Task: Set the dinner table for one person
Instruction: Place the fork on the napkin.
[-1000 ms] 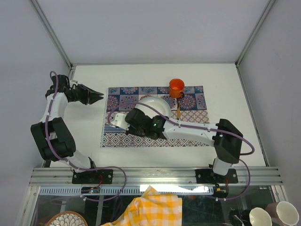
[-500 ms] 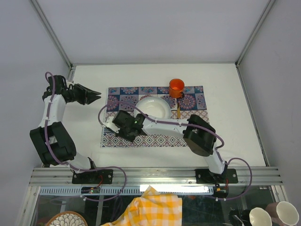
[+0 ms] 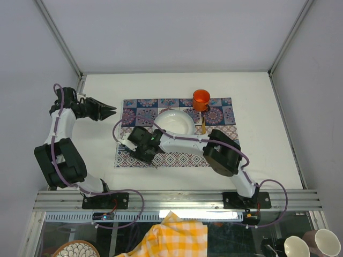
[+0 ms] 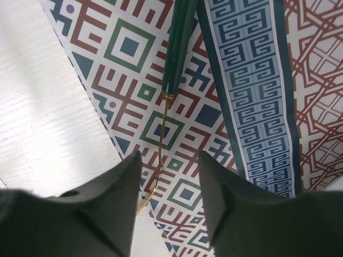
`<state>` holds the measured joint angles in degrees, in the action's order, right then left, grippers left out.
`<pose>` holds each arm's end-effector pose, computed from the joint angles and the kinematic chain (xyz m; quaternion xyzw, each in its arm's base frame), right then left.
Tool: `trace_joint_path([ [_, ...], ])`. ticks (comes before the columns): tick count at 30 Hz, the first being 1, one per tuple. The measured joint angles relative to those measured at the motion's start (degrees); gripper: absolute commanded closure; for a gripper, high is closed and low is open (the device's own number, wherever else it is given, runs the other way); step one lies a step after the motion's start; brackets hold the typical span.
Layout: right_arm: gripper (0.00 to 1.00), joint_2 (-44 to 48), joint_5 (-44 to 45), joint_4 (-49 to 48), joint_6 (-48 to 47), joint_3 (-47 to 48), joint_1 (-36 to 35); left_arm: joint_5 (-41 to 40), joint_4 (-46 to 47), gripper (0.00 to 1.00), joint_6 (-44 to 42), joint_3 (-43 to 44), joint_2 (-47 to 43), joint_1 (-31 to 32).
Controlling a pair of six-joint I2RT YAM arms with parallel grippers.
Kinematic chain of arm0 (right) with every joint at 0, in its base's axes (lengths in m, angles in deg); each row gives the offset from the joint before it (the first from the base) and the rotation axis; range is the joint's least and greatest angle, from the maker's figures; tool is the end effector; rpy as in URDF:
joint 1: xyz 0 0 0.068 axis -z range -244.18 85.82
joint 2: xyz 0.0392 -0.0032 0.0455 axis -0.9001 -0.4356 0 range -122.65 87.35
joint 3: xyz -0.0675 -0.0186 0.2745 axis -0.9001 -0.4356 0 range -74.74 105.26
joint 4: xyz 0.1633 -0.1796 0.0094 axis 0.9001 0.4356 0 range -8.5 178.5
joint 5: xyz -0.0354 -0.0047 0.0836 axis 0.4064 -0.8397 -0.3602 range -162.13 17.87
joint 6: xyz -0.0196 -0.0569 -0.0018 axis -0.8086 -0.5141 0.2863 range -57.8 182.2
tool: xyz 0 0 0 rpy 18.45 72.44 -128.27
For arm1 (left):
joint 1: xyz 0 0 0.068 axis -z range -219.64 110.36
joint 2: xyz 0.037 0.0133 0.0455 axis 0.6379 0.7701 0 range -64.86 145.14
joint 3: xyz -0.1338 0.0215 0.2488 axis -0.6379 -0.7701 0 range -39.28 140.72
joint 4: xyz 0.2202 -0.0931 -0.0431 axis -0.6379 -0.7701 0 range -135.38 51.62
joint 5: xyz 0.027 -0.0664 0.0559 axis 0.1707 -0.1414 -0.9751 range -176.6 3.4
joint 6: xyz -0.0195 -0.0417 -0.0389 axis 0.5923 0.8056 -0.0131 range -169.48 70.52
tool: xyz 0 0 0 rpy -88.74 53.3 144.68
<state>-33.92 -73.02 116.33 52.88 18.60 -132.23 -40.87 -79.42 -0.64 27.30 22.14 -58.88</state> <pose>0.1654 0.4120 0.1906 -0.6089 0.7575 0.1220 0.2015 0.2823 0.0646 0.2733 -0.4205 0.7936 -0.4222 0.1235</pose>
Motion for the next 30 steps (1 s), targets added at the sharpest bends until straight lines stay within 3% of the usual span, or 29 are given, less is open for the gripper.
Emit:
trace_joint_path([
  [1,0.37,0.0,0.0,0.0,0.2,0.0,0.0,0.1,0.0,0.76,0.0,0.0,0.0,0.0],
  [5,0.33,0.1,0.0,-0.1,0.3,-0.1,0.2,1.0,-0.3,0.7,-0.5,0.5,0.0,-0.2],
  [6,0.32,0.2,-0.1,-0.1,0.4,-0.2,0.3,1.0,-0.4,0.61,-0.7,1.0,0.0,-0.3],
  [7,0.32,0.8,-0.1,0.0,0.5,-0.5,0.4,1.0,-0.7,0.45,-1.2,1.9,0.0,-0.3],
  [10,0.3,2.8,-0.1,0.0,0.6,-1.4,0.5,0.6,-1.1,0.3,-4.1,5.8,0.0,-0.3],
  [13,0.29,7.4,0.0,0.1,0.9,-4.0,0.5,-1.9,-3.3,0.3,-9.6,10.9,0.0,0.1],
  [16,0.28,13.1,0.5,0.1,1.1,-6.6,0.7,-10.2,-7.4,0.3,-16.5,16.0,0.2,3.3],
  [21,0.27,21.7,2.8,-0.5,1.7,-11.9,1.2,-26.5,-13.0,0.29,-27.4,23.5,4.2,18.9],
  [25,0.26,25.9,5.0,-0.7,2.0,-15.9,1.8,-34.9,-16.2,0.29,-35.5,24.2,6.7,28.6],
  [30,0.25,28.8,6.8,-0.8,2.5,-20.1,2.7,-41.4,-17.3,0.34,-44.4,23.5,5.7,30.8],
])
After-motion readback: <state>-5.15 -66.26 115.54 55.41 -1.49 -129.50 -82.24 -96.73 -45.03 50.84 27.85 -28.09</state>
